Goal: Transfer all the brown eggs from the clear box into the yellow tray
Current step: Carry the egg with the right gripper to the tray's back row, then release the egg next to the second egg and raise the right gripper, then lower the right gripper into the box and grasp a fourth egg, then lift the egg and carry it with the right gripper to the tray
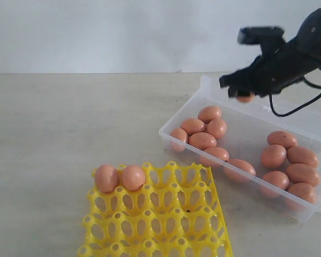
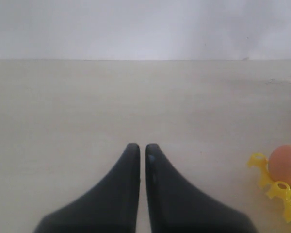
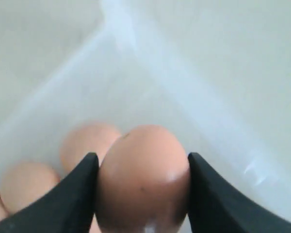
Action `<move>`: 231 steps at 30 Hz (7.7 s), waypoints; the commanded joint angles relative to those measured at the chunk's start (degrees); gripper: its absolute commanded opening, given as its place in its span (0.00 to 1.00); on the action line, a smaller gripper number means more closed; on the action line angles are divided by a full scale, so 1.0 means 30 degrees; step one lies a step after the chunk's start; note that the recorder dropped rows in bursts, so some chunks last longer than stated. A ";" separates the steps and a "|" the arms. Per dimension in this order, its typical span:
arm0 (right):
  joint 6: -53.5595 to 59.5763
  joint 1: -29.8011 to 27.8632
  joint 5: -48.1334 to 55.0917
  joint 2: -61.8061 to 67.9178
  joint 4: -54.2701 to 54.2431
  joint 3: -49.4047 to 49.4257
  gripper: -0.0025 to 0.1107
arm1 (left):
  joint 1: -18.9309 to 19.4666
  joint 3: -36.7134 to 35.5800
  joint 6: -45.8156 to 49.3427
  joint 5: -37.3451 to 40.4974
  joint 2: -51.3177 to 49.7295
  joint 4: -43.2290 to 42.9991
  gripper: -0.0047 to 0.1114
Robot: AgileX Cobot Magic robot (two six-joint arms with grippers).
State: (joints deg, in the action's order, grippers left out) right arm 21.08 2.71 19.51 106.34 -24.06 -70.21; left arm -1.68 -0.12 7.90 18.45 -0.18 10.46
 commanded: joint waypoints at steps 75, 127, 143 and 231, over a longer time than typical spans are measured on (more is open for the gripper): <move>-1.4225 0.7285 -1.9616 0.1434 1.9698 1.1025 0.32 | -0.0082 0.0039 -0.0129 -0.0216 0.0061 0.0150 0.08; -0.1124 0.0589 0.2447 -0.5180 0.2330 0.1161 0.09 | -0.0082 0.0039 -0.0129 -0.0216 0.0061 0.0150 0.08; 0.3933 0.1089 1.0693 0.1398 0.2098 -0.2861 0.55 | -0.0082 0.0039 -0.0129 -0.0216 0.0061 0.0150 0.08; -1.3254 0.4842 -2.5790 -0.2160 1.5471 1.4721 0.02 | -0.0082 0.0039 -0.0129 -0.0216 0.0061 0.0150 0.08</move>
State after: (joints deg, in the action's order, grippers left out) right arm -19.70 17.10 -55.43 97.56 24.90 -26.28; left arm -1.68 -0.12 7.90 18.45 -0.18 10.46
